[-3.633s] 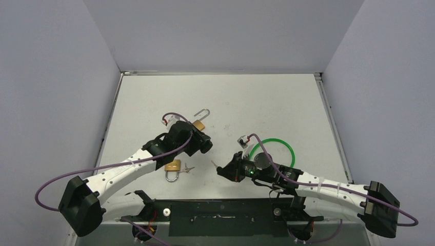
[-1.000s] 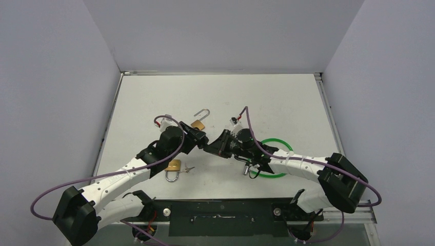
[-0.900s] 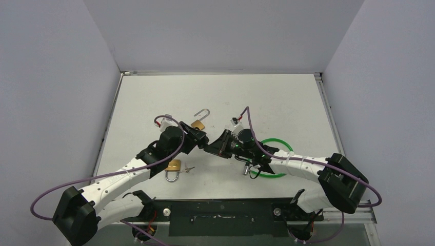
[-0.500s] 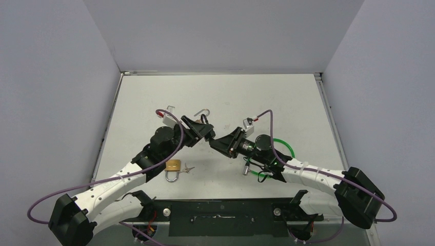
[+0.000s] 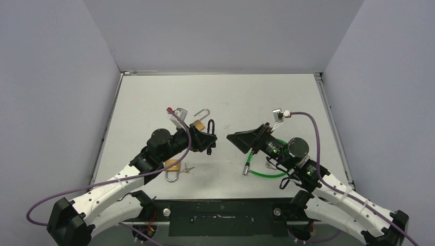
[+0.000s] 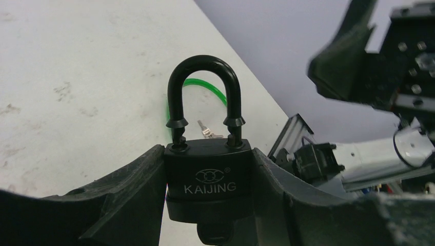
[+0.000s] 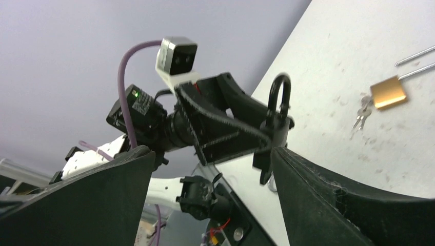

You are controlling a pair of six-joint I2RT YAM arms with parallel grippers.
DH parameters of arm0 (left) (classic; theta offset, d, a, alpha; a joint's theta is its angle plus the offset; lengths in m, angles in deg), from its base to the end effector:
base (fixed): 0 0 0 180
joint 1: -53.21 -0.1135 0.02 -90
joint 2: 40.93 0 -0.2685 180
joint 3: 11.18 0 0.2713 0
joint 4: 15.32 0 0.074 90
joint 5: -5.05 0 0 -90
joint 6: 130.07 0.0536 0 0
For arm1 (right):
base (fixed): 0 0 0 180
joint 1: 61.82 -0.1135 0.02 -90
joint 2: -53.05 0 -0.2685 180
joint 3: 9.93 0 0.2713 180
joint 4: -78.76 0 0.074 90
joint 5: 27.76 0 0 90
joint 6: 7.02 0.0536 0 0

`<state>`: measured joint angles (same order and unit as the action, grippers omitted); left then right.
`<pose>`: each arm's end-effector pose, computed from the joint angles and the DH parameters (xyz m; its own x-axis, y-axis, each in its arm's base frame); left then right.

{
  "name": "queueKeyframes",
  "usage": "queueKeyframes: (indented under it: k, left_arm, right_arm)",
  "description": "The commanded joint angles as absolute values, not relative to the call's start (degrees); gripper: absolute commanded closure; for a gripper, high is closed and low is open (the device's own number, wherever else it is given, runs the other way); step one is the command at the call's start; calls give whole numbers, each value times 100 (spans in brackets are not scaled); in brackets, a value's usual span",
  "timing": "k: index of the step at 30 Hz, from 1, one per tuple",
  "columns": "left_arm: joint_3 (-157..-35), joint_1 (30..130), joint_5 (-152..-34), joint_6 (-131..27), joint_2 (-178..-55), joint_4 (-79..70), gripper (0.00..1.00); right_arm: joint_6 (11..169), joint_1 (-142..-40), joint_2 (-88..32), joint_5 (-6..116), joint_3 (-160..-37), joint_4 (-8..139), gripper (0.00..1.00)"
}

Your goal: Unlock with the key

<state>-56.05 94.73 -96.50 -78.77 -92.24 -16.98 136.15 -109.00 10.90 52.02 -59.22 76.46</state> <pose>0.1784 -0.1723 0.2821 -0.5482 -0.3328 -0.7673 0.5844 0.5038 -0.6361 0.1401 0.1652 0.3381 -0.6396 0.4687 -0.6093 -0.5506 0.2737 0.7886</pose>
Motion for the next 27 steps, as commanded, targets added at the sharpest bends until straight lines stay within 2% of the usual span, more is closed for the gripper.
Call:
queueKeyframes:
  k: [1,4,11,13,22,25,26,27]
  left_arm:
    - [-5696,9489,-11224,-7125,-8972,-3243,100]
    - [-5686,9549,-11667,-6995,-8980,-3389,100]
    - [-5683,9571,-11937,-7021,-9103,-3617,100]
    - [-5674,9590,-12040,-7041,-9149,-3695,100]
    - [-5687,9615,-12816,-7256,-9324,-3872,100]
    - [-5713,9616,-12993,-7391,-9394,-3862,100]
    - [-5729,9616,-12993,-7406,-9415,-3821,100]
    - [-5744,9615,-12981,-7417,-9431,-3759,90]
  right_arm:
    - [12831,-10883,502,5340,-6691,6772,12]
    - [12743,-10882,56,4938,-7123,6621,13]
    - [12801,-10873,-317,4545,-7328,6386,28]
    - [12859,-10874,-329,4398,-7252,6469,36]
    - [12519,-10842,253,3852,-6536,7988,88]
    - [12331,-10808,370,3691,-6396,8344,100]
    - [12298,-10801,394,3638,-6367,8425,100]
    - [12282,-10792,400,3610,-6351,8481,100]
